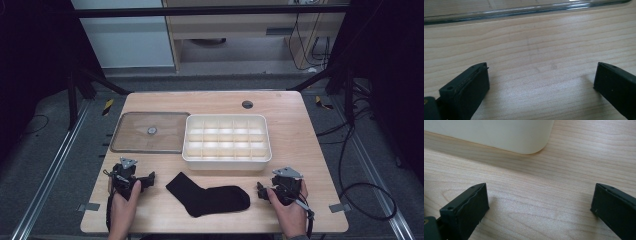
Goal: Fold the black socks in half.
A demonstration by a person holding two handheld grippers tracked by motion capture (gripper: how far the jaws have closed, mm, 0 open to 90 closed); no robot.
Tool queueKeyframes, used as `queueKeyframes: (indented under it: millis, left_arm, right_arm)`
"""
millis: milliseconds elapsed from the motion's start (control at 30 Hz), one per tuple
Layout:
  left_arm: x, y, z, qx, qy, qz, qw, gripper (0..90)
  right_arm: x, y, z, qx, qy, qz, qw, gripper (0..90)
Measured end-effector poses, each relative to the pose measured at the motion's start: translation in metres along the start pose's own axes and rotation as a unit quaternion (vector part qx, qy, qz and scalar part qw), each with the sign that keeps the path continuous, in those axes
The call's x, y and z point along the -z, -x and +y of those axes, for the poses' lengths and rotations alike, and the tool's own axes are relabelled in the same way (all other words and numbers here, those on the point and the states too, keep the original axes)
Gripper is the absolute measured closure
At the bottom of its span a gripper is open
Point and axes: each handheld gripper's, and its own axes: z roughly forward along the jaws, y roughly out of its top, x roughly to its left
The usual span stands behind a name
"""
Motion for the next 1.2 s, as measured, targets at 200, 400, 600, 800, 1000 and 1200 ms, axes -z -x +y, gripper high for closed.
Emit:
queueKeyframes:
  millis: [200, 400, 600, 800, 1000, 1200]
  left_arm:
    - [0.005, -0.012, -0.004, 0.027, 0.023, -0.058, 0.9977, 0.0]
    - [0.002, -0.012, -0.001, 0.013, 0.020, -0.059, 0.9980, 0.0]
    - [0.009, -0.018, 0.006, 0.017, 0.003, -0.109, 0.9939, 5.8]
    - [0.038, -0.009, 0.020, -0.016, -0.025, -0.121, 0.9922, 6.3]
    - [0.083, 0.007, 0.028, -0.052, -0.026, -0.118, 0.9913, 6.3]
    - [0.081, 0.034, 0.040, -0.083, -0.026, -0.127, 0.9880, 15.8]
  right_arm:
    - [0.000, 0.000, 0.001, 0.002, 0.000, 0.004, 1.0000, 1.8]
    - [0.000, 0.001, 0.000, 0.005, 0.000, 0.008, 1.0000, 2.2]
    - [0.004, 0.003, 0.006, 0.005, -0.004, 0.033, 0.9994, 10.4]
    - [0.027, -0.005, 0.023, 0.037, -0.029, 0.047, 0.9978, 19.3]
    - [0.082, -0.005, 0.039, 0.098, -0.048, 0.089, 0.9901, 34.2]
    - [0.080, -0.013, 0.043, 0.106, -0.073, 0.136, 0.9824, 50.4]
